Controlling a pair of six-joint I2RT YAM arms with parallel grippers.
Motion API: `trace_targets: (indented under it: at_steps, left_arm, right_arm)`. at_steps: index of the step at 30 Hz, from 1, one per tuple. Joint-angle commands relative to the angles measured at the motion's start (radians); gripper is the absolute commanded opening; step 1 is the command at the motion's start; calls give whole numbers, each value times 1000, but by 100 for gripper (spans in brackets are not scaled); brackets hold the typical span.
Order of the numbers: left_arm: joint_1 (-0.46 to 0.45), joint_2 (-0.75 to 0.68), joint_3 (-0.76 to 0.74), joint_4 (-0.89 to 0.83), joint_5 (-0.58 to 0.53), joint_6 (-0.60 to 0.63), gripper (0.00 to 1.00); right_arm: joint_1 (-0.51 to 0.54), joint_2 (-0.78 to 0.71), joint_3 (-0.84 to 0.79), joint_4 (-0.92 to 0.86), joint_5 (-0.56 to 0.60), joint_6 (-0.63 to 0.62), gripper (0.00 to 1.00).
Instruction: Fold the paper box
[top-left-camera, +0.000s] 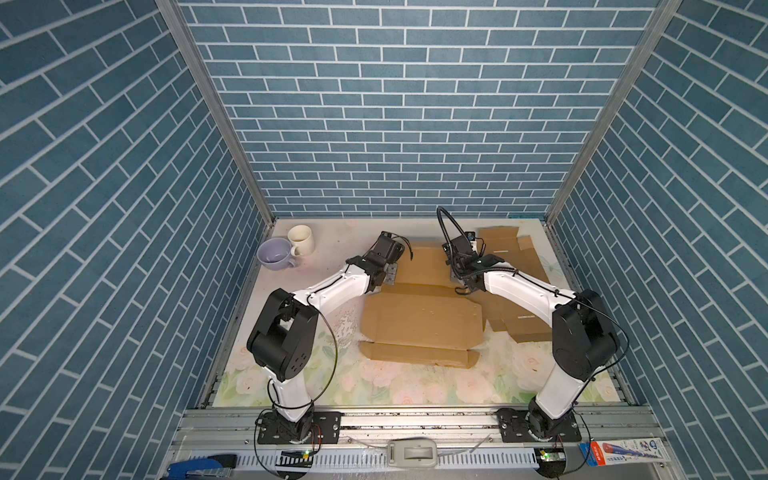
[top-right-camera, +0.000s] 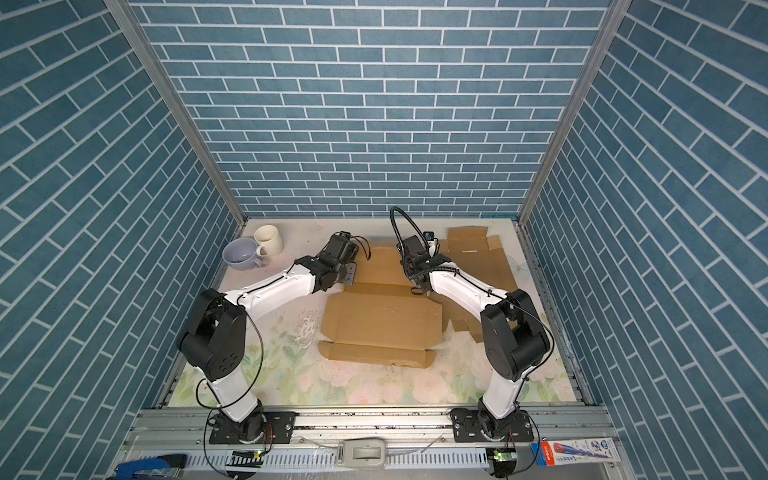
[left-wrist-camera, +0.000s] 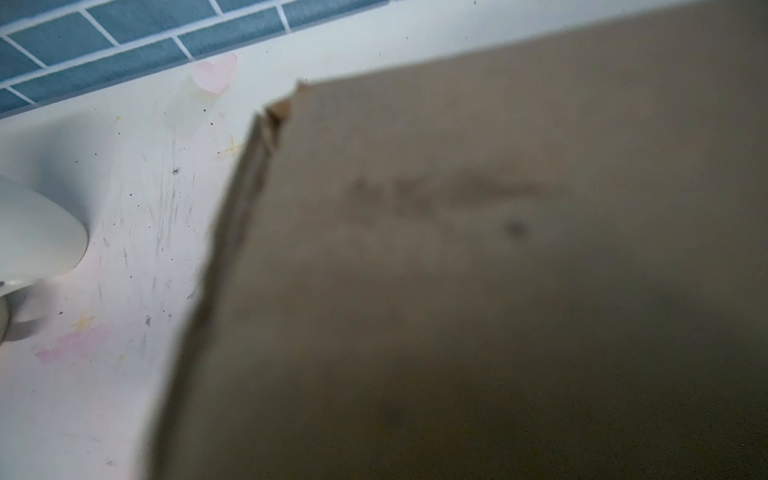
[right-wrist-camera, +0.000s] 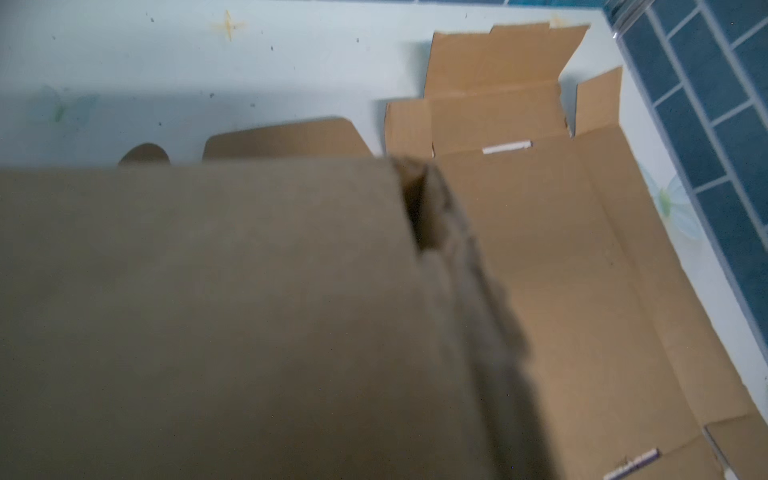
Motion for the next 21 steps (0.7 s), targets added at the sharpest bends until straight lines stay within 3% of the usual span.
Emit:
trace_targets:
  at_steps: [1, 7, 13, 21]
  left_arm:
    - [24, 65, 102, -336, 61, 112, 0]
    - [50, 236, 323, -638, 151, 220, 0]
    - [60, 364, 488, -813, 159, 286, 0]
    - [61, 470, 646, -925, 135, 286, 0]
  right_arm:
    - [-6, 24, 75, -257, -117, 116, 0]
    - [-28, 88, 87, -278, -362, 134, 2]
    - [-49, 89, 76, -250, -586, 99, 27]
    - [-83, -8, 73, -338, -627, -183, 56]
